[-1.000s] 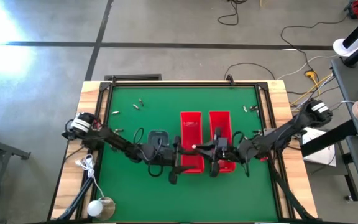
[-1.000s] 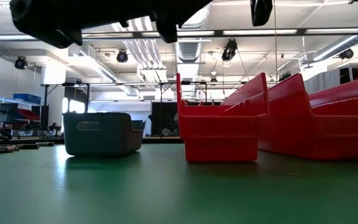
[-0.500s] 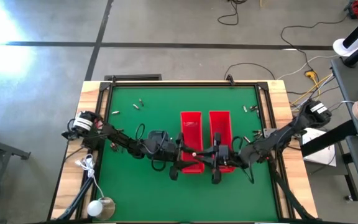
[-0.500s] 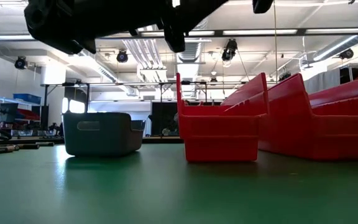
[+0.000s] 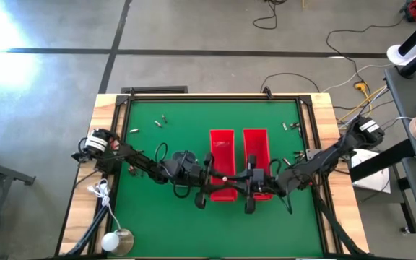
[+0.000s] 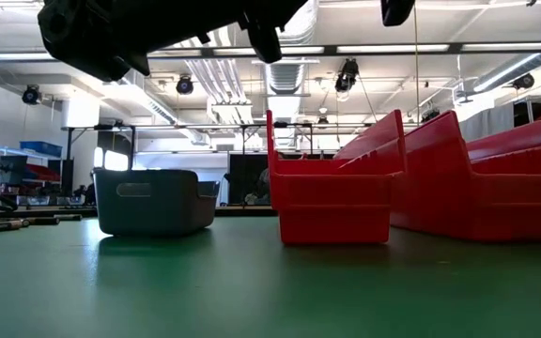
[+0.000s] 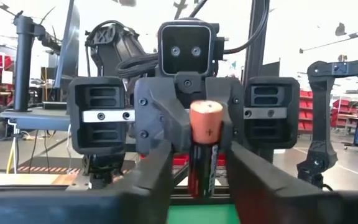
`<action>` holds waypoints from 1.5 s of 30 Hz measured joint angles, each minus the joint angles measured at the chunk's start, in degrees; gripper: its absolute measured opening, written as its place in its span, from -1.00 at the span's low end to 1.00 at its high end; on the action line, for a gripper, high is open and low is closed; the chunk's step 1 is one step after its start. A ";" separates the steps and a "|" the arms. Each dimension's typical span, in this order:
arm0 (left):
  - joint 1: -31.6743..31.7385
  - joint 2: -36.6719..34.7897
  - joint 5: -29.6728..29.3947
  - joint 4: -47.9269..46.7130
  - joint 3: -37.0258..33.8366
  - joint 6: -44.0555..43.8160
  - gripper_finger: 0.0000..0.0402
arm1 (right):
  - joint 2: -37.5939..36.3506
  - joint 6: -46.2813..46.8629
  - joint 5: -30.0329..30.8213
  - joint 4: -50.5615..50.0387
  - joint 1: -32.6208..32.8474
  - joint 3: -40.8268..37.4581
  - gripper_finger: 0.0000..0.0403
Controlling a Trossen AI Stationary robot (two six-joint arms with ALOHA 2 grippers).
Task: Sort batteries
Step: Put the big black battery into the left red bin
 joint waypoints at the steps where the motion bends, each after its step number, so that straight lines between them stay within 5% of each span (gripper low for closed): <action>1: 0.03 0.00 0.09 -0.19 0.00 -0.10 -0.60 | 0.00 0.05 0.20 0.21 0.04 0.01 -0.74; 5: 0.09 -0.09 0.19 -2.48 0.00 -0.02 -0.88 | -0.09 -0.11 0.50 -0.07 0.08 -0.07 -0.74; 18: 0.16 -0.14 -0.83 -2.23 0.02 -0.41 -0.75 | -0.02 -0.12 0.76 0.60 -0.04 -0.09 -0.74; 27: 0.20 0.13 -0.99 -3.26 0.07 -2.05 -0.39 | 0.17 -0.41 1.08 1.19 -0.33 0.07 -0.74; 37: 0.23 0.11 -1.40 -2.77 0.53 -2.77 -0.61 | 0.39 -0.70 0.80 0.59 -0.28 0.04 -0.74; 45: 0.42 0.04 -1.88 -11.61 4.71 -3.01 -0.61 | 0.39 -0.60 0.80 0.42 -0.22 0.04 -0.74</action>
